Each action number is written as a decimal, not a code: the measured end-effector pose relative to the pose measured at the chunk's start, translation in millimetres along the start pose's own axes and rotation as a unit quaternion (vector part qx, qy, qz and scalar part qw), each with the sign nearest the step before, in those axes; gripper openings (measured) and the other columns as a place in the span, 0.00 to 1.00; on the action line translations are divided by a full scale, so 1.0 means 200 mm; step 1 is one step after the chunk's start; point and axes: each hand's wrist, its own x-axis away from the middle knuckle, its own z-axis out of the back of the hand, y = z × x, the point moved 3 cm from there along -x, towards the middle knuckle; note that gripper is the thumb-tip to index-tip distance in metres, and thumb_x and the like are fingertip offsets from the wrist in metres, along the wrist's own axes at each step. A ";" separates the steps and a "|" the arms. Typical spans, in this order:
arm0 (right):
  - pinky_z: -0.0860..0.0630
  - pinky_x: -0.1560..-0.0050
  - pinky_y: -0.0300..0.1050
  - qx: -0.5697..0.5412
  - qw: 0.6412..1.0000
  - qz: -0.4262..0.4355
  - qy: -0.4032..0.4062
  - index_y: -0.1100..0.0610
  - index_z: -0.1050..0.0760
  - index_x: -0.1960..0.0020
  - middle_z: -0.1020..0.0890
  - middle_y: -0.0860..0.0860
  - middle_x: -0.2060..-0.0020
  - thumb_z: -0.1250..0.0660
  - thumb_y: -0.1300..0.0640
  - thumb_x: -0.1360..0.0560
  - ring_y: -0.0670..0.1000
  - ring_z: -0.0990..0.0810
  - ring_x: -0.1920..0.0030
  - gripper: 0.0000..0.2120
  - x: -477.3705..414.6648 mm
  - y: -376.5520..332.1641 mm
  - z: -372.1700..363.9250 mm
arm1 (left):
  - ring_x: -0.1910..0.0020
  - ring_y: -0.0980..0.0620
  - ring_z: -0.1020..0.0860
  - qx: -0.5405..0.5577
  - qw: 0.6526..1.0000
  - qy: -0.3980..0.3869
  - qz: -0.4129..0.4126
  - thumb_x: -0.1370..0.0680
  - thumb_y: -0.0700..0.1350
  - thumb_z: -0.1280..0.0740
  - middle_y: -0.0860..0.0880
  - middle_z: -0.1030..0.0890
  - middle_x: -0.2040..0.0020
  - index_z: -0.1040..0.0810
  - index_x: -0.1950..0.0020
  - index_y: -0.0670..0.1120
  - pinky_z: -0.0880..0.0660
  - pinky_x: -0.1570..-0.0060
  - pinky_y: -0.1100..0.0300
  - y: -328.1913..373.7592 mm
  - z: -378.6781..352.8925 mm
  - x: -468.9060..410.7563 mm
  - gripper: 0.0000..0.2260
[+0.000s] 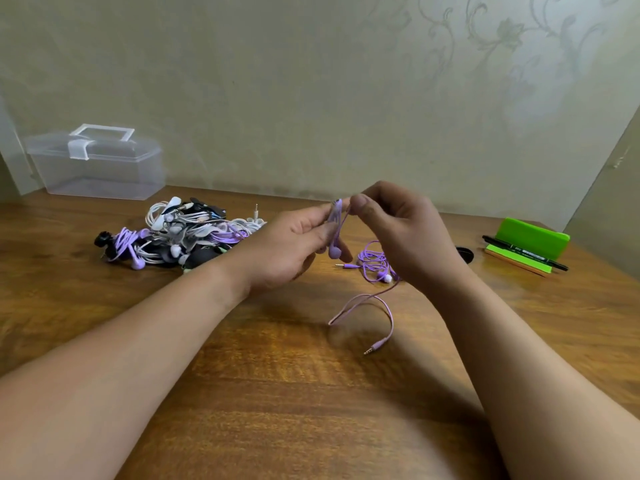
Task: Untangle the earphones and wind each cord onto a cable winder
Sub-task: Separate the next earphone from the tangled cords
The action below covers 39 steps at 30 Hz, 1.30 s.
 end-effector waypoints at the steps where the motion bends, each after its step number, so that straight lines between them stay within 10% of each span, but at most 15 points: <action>1: 0.36 0.66 0.43 -0.003 1.000 0.005 -0.001 0.57 0.18 0.54 0.21 0.60 0.64 0.32 0.52 0.17 0.46 0.32 0.67 0.11 0.00 -0.01 0.00 | 0.74 0.54 0.40 0.002 1.000 -0.005 0.010 0.13 0.50 0.42 0.36 0.17 0.50 0.26 0.26 0.57 0.41 0.77 0.65 0.00 0.00 0.00 0.16; 10: 0.31 0.66 0.33 -0.066 0.998 -0.009 0.000 0.62 0.19 0.54 0.18 0.47 0.69 0.29 0.57 0.18 0.40 0.25 0.71 0.09 -0.02 0.03 0.03 | 0.76 0.55 0.39 0.009 0.990 -0.140 0.009 0.14 0.43 0.40 0.44 0.18 0.53 0.28 0.26 0.52 0.40 0.77 0.64 0.04 -0.04 0.05 0.16; 16: 0.43 0.77 0.37 -0.282 0.941 -0.151 -0.110 0.57 0.24 0.57 0.36 0.49 0.73 0.34 0.56 0.16 0.45 0.42 0.75 0.11 0.00 0.14 -0.03 | 0.80 0.58 0.40 0.134 0.976 -0.170 0.008 0.19 0.44 0.35 0.46 0.15 0.53 0.22 0.30 0.52 0.44 0.81 0.65 0.11 -0.03 0.09 0.17; 35: 0.29 0.62 0.48 0.142 0.974 -0.031 -0.172 0.54 0.27 0.50 0.22 0.51 0.64 0.44 0.59 0.16 0.54 0.24 0.63 0.08 0.09 0.01 -0.30 | 0.82 0.64 0.31 0.181 0.972 0.151 0.013 0.14 0.41 0.40 0.42 0.17 0.37 0.32 0.21 0.51 0.44 0.83 0.69 0.03 -0.03 0.00 0.21; 39: 0.29 0.61 0.52 0.264 0.936 0.017 -0.230 0.52 0.36 0.47 0.26 0.51 0.62 0.43 0.60 0.17 0.61 0.25 0.59 0.04 0.10 -0.01 -0.32 | 0.55 0.63 0.15 0.102 0.976 0.190 -0.025 0.14 0.39 0.38 0.45 0.15 0.43 0.30 0.23 0.51 0.25 0.52 0.70 -0.02 0.00 -0.04 0.20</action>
